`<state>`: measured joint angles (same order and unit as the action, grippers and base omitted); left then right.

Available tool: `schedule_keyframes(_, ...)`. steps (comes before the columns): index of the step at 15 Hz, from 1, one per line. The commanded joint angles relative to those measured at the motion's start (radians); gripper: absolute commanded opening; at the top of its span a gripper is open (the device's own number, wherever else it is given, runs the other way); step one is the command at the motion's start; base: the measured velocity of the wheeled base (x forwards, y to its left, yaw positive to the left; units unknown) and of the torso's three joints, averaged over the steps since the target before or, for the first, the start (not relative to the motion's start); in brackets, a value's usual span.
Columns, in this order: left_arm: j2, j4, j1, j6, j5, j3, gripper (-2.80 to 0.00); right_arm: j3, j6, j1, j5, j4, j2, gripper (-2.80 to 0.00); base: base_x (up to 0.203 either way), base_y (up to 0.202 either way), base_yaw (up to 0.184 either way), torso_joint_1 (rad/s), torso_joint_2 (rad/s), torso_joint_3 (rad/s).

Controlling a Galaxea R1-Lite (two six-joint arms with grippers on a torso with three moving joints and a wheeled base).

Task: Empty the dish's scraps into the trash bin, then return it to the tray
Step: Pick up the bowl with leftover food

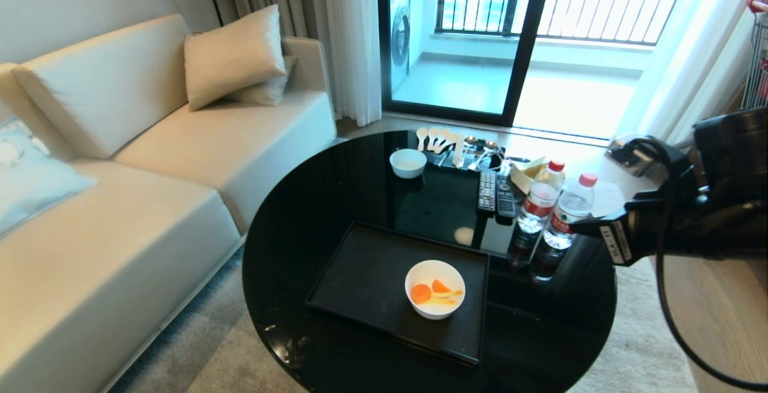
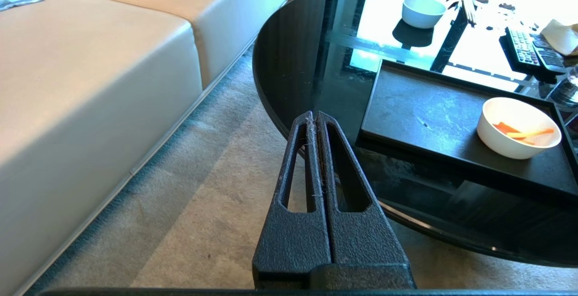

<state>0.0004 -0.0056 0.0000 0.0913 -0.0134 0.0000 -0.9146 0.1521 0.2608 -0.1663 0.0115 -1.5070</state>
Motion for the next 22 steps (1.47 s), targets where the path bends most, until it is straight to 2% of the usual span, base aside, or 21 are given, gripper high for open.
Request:
schedule_keyframes(1, 0.000, -0.001, 0.000, 0.001, 0.000, 0.000, -2.80, -0.056, -0.114, 0.072, 0.041, 0.004, -0.158, -2.80, 0.000, 0.000, 0.000, 0.000, 0.00, 0.000)
schedule_keyframes(4, 0.000, -0.001, 0.000, 0.002, 0.000, 0.000, -2.80, -0.160, -0.312, 0.150, 0.126, 0.011, -0.293, -2.80, 0.000, 0.000, 0.000, 0.000, 0.00, 0.000)
schedule_keyframes(7, 0.000, -0.001, 0.000, 0.001, 0.000, 0.000, -2.80, -0.244, -0.465, 0.198, 0.162, 0.051, -0.403, -2.80, 0.000, 0.000, 0.000, 0.000, 0.00, 0.000)
schedule_keyframes(11, 0.000, -0.001, 0.000, 0.001, 0.000, 0.000, -2.80, -0.333, -0.601, 0.263, 0.200, 0.129, -0.509, -2.80, 0.000, 0.000, 0.000, 0.000, 0.00, 0.000)
schedule_keyframes(14, 0.000, -0.001, 0.000, 0.002, 0.000, 0.000, -2.80, -0.353, -0.669, 0.299, 0.219, 0.165, -0.560, -2.80, 0.000, 0.000, 0.000, 0.000, 0.00, 0.000)
schedule_keyframes(22, 0.000, -0.001, 0.000, 0.001, 0.000, 0.000, -2.80, -0.487, -0.692, 0.308, 0.289, 0.186, -0.704, -2.80, 0.000, 0.000, 0.000, 0.000, 0.00, 0.000)
